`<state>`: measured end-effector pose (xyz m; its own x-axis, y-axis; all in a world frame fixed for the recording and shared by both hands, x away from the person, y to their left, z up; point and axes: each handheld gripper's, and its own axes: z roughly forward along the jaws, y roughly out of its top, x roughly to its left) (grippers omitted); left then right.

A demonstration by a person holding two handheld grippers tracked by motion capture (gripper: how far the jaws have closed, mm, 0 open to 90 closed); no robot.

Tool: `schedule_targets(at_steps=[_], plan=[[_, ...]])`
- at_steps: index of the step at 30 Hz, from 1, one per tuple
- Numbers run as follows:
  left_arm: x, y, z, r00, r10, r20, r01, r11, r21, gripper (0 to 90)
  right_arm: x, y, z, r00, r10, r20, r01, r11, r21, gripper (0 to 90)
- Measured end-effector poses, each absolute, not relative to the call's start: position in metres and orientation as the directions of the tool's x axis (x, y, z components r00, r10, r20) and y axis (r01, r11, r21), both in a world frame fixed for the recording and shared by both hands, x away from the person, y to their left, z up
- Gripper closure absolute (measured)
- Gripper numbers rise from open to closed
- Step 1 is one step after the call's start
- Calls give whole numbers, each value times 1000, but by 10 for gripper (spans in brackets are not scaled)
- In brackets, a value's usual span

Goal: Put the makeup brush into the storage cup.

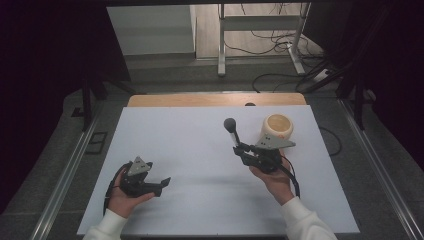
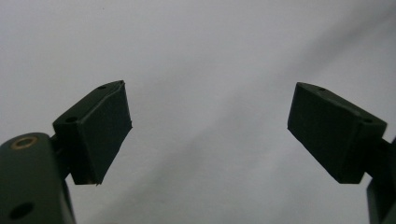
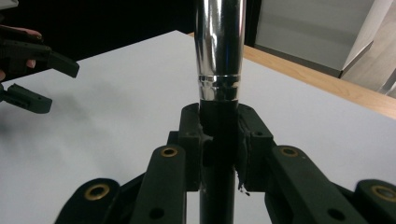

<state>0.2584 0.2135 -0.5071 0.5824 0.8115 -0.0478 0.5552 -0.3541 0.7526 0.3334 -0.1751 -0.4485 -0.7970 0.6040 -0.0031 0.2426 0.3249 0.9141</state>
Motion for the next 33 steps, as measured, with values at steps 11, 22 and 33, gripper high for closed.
schedule_targets(at_steps=[11,22,33], plan=[[258,212,-507,587,808,-41,554,-365,748,140,341,-178,-437,-786,618,13,238,283,929,742],[258,212,-506,589,807,-33,548,-370,750,140,352,-183,-424,-770,638,23,226,239,944,742],[259,212,-506,590,806,-33,548,-371,750,140,363,-187,-418,-755,656,25,218,215,952,742]])
